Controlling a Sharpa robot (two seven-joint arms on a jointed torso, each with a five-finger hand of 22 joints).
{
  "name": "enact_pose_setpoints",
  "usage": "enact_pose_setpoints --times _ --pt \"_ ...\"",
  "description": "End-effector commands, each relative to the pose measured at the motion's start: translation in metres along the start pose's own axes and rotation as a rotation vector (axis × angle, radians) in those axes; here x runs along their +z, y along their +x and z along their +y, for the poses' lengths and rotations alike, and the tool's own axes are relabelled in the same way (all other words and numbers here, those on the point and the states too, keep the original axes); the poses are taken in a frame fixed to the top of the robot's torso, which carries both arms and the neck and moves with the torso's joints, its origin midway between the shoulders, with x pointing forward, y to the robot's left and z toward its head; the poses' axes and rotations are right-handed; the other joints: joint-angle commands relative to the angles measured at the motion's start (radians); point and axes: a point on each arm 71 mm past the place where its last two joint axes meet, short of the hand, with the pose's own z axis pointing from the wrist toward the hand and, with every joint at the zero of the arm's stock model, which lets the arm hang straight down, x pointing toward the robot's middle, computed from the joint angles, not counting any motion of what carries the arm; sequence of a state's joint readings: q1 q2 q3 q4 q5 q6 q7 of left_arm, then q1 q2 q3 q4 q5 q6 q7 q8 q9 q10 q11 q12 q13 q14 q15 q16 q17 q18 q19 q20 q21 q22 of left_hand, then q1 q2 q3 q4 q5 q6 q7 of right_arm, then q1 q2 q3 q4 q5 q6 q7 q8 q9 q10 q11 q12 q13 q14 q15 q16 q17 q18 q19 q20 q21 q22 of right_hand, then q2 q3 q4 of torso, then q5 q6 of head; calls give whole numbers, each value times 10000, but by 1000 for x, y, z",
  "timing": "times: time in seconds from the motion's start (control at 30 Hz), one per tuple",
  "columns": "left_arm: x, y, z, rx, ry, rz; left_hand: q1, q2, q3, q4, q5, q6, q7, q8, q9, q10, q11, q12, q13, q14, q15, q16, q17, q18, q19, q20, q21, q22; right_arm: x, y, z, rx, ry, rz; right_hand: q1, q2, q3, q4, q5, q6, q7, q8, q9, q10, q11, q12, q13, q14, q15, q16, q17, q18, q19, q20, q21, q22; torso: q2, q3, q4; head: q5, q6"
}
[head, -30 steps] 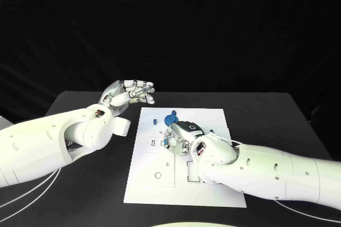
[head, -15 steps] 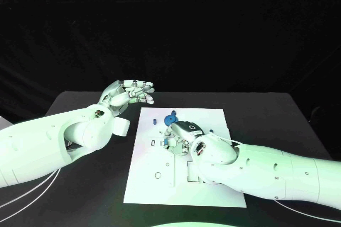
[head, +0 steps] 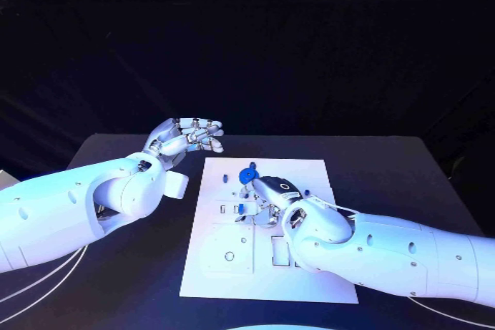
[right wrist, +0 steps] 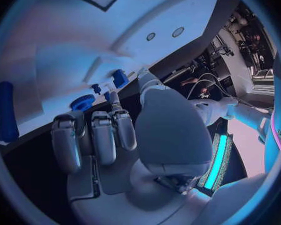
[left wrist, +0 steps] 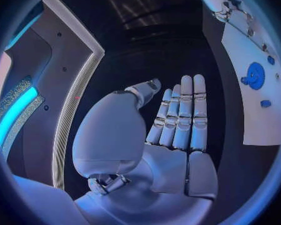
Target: Assemble the parts on the task board
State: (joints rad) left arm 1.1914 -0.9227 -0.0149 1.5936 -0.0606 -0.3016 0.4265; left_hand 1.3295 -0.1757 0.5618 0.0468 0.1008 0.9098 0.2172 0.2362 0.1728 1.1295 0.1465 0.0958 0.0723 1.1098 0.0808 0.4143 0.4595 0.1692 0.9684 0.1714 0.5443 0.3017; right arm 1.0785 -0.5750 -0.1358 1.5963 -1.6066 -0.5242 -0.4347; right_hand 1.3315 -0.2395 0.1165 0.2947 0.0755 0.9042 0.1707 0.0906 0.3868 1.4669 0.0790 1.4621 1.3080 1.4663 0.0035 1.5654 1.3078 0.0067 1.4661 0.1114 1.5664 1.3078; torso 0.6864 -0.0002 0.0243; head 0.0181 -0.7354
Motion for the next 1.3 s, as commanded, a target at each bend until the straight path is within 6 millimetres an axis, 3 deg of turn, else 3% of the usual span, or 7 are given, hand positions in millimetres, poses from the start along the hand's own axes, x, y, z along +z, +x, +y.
enact_pose_setpoints --times 0.03,0.23,0.33,0.43,0.7,0.9,1.3 --pt "1 1 3 305 -465 332 -297 -23 -83 158 -55 -165 -21 23 8 72 -19 -11 39 211 -40 202 130 116 9 6 145 58 -6 -11 5 707 -956 -845 -34 50 -93 5 -35 -91 11 -72 -18 176 83 -75 1742 990 93 -32 2379 -67 1047 45 44 2630 -43 -7 -38 23 30" --pt "2 1 12 1023 -1562 800 -737 -82 -503 678 -77 -374 -227 66 88 713 -342 1289 823 1255 -421 3475 2227 119 926 -346 1677 905 -18 -33 0 1739 -1717 -1174 358 340 133 -35 328 81 -15 -21 -35 115 67 -133 1693 977 90 -51 2328 -67 1047 59 44 2630 -150 2 -104 101 80" --pt "1 1 20 1805 -2535 1423 -949 29 -873 1118 -75 -433 -348 493 305 390 -492 3223 2214 1885 -535 6607 4878 122 938 -487 2865 1673 -26 -47 -12 2554 -1544 -1068 556 445 270 -48 433 187 -45 44 -28 58 40 -198 1641 969 68 -64 2295 -67 1047 43 44 2630 -224 15 -99 111 -7" --pt "-1 -1 26 2995 -3390 1940 -1218 123 -1280 1916 -16 -682 -493 1408 728 -588 -620 5990 4202 2720 -644 8770 6924 142 713 -574 4187 2545 -32 -62 -26 3440 -1049 -982 578 476 301 -43 457 259 -66 98 -17 64 24 -187 1649 977 55 -50 2335 -67 1047 33 44 2630 -300 31 -150 194 -14" --pt "2 4 37 5923 -5335 3036 -1587 255 -2135 2434 15 -715 -928 3731 2139 -407 -998 9147 6466 3522 -955 10033 8375 -151 1439 -813 6150 4823 -47 -98 -66 4462 306 -1221 540 507 186 -46 955 328 -105 211 -4 64 -15 -182 1647 981 17 -45 2354 -67 1047 -6 44 2630 -463 64 -203 358 -154" --pt "11 14 40 7989 -6385 3751 -1938 318 -2506 2459 -12 -759 -1045 4259 2580 -233 -1072 9680 6984 3660 -1027 10213 8620 -234 1656 -881 6511 5312 -52 -115 -93 4896 1191 -1446 542 513 185 -47 960 329 -106 215 -3 66 -16 -180 1648 982 16 -44 2355 -67 1047 -7 44 2630 -554 82 -238 423 -248" --pt "35 27 47 9940 -7404 4572 -2200 428 -2740 2465 -24 -838 -1080 4476 2800 -290 -1099 9742 6997 3639 -1053 10192 8563 -246 1643 -907 6583 5385 -51 -125 -113 5157 1891 -1618 530 520 164 -42 991 315 -104 217 -7 19 -16 -240 1601 974 14 -57 2320 -67 1047 -10 44 2630 -556 91 -247 495 -378"
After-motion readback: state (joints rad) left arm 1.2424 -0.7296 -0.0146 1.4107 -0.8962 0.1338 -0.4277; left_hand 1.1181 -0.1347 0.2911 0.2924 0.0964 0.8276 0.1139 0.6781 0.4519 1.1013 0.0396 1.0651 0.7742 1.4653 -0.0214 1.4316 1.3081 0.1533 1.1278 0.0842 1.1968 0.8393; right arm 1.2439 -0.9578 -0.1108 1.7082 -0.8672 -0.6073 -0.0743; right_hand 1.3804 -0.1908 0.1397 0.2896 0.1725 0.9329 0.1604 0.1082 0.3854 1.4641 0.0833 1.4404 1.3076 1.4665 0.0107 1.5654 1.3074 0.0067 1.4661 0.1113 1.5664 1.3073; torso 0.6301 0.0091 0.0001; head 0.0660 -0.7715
